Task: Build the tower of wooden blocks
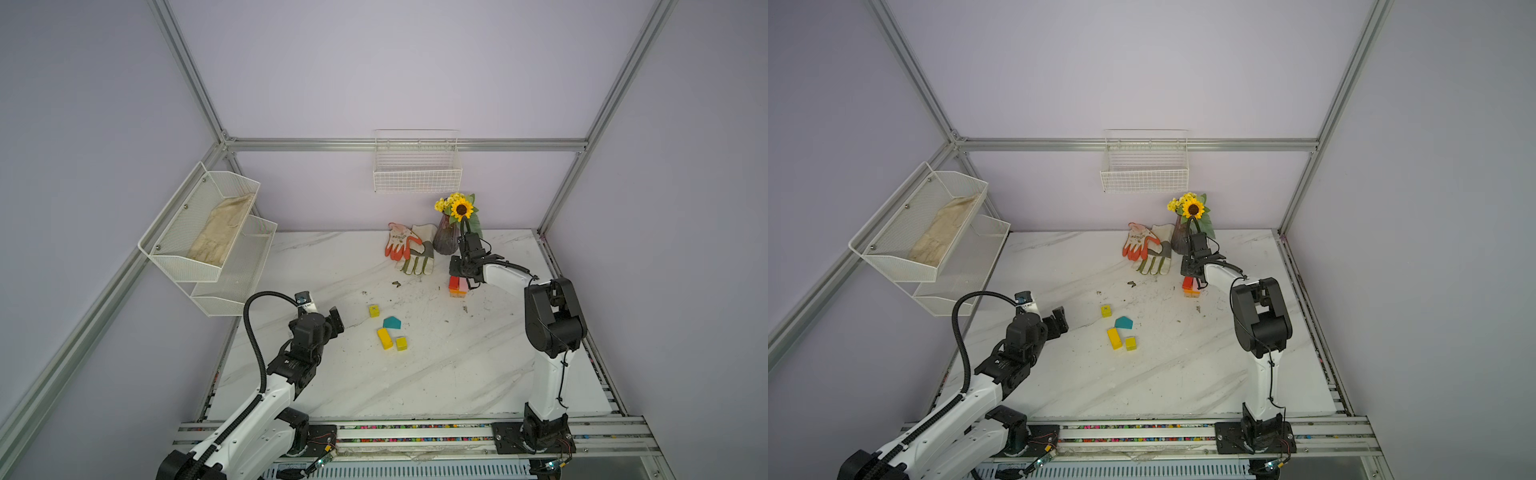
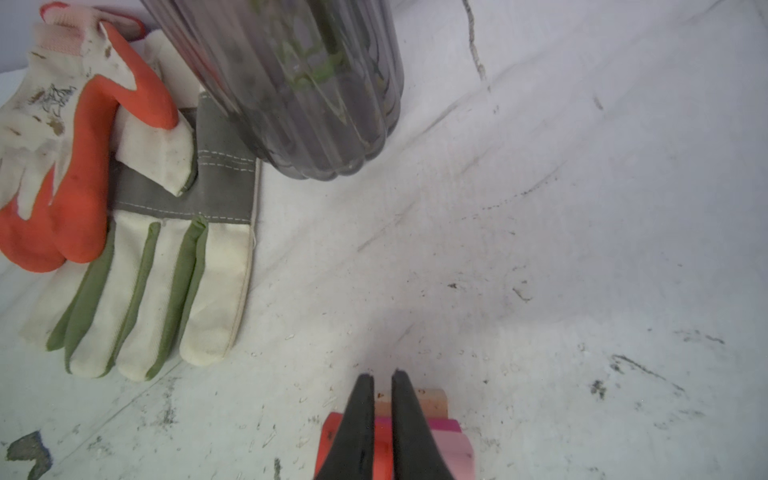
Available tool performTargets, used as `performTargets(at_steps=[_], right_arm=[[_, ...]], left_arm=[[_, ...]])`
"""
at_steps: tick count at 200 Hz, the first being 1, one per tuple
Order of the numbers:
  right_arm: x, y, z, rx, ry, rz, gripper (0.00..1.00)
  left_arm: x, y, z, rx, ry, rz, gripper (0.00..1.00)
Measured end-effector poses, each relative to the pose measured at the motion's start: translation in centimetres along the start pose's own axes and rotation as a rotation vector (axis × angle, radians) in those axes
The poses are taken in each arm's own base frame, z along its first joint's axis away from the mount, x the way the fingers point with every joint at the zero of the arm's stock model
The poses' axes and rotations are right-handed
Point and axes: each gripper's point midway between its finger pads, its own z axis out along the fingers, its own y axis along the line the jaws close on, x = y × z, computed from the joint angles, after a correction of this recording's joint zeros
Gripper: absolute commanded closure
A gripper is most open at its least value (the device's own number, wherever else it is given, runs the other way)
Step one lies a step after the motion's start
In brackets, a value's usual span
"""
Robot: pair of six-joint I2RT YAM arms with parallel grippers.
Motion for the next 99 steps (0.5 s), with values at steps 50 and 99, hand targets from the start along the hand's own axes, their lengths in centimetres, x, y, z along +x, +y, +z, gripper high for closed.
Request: performTargets(at_steps=[50,99], right_arm=[[-1.8,-1.6,-5.8,-0.003,-0.143,0.053,0.89],[-0.1,-5.5,-8.3,-0.008,-0.253,0.162,0.92]], left_arm=[[2.1,-3.3,1.0,0.105,0.108,0.052,0.16],[1.7,-14.6,3.8,0.239,0.182,0.185,0.19]])
